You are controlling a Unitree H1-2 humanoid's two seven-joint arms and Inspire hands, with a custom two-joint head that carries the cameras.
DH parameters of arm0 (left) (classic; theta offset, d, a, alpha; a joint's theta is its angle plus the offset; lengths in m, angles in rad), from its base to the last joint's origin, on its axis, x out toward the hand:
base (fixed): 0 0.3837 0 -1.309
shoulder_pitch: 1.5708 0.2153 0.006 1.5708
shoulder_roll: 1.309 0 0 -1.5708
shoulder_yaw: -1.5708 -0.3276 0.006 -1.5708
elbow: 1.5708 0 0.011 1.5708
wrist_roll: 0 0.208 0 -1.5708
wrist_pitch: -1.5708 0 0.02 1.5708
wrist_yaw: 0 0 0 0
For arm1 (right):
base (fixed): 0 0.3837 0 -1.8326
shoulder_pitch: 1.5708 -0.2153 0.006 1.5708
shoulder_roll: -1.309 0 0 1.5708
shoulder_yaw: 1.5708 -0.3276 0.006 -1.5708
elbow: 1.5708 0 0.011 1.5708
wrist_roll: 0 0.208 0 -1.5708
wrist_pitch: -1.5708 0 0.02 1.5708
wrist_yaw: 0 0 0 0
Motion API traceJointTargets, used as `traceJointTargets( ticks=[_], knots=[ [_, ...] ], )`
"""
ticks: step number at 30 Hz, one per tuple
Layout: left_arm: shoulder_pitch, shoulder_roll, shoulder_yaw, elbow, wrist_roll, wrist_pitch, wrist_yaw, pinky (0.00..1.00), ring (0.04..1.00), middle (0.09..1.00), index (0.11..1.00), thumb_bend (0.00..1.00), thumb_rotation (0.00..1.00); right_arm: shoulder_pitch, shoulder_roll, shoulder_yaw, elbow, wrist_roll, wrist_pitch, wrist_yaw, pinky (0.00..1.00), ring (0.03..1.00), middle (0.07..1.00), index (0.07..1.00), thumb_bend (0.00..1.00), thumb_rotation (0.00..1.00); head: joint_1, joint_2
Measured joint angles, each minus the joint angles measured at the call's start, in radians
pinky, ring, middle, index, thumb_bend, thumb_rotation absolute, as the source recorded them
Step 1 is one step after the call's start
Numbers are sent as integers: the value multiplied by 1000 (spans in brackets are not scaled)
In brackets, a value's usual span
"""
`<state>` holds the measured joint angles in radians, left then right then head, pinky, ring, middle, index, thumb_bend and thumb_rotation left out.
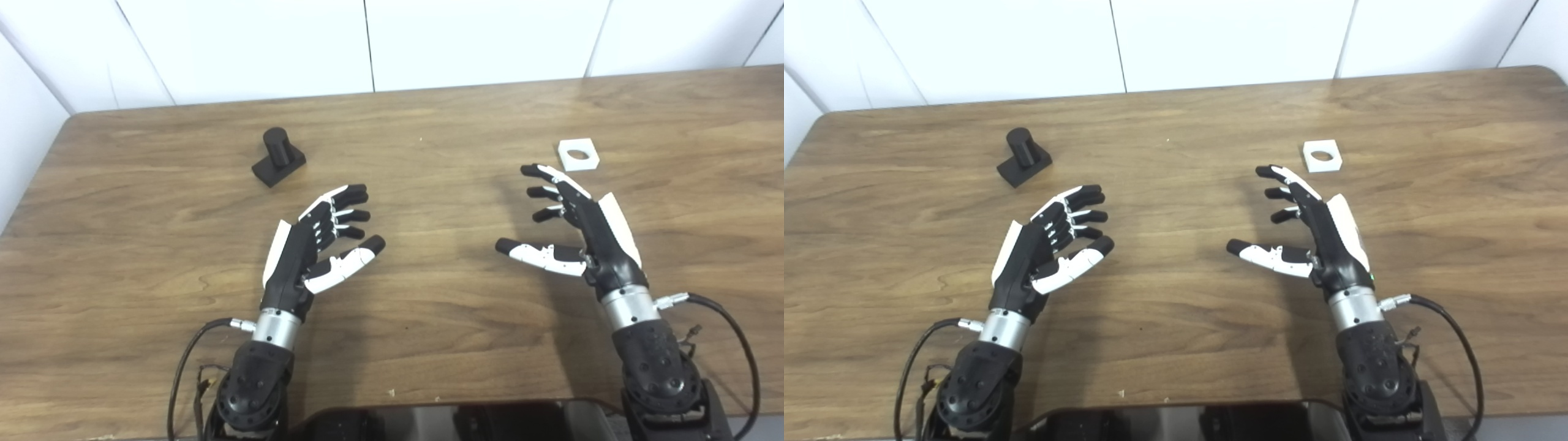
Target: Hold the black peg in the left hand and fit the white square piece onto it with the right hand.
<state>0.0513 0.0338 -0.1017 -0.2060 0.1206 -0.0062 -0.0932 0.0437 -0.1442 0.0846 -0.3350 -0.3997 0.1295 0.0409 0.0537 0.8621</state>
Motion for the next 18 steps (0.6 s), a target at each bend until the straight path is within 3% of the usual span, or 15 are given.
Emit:
traceJointTargets(
  ticks=[8, 10, 15, 18],
  knots=[
    [0, 2, 0, 0, 0, 3, 0, 613, 715, 792, 768, 701, 325, 0, 1, 1, 0, 3, -9, -8, 608, 773, 876, 806, 715, 260, 3, -2],
    [0, 3, 0, 0, 1, 3, 0, 612, 714, 788, 765, 697, 316, 0, 1, 1, 1, 4, -12, -9, 603, 771, 874, 805, 717, 262, 32, -11],
    [0, -3, -8, 0, 1, 3, 1, 606, 725, 784, 757, 675, 281, 2, 0, -5, 8, 16, -31, -20, 593, 764, 872, 807, 703, 219, 227, -51],
    [0, -21, -23, 1, 9, 3, 5, 621, 734, 788, 760, 677, 273, 6, -9, -19, 33, 39, -69, -25, 587, 757, 869, 810, 689, 191, 308, -69]
  ],
)
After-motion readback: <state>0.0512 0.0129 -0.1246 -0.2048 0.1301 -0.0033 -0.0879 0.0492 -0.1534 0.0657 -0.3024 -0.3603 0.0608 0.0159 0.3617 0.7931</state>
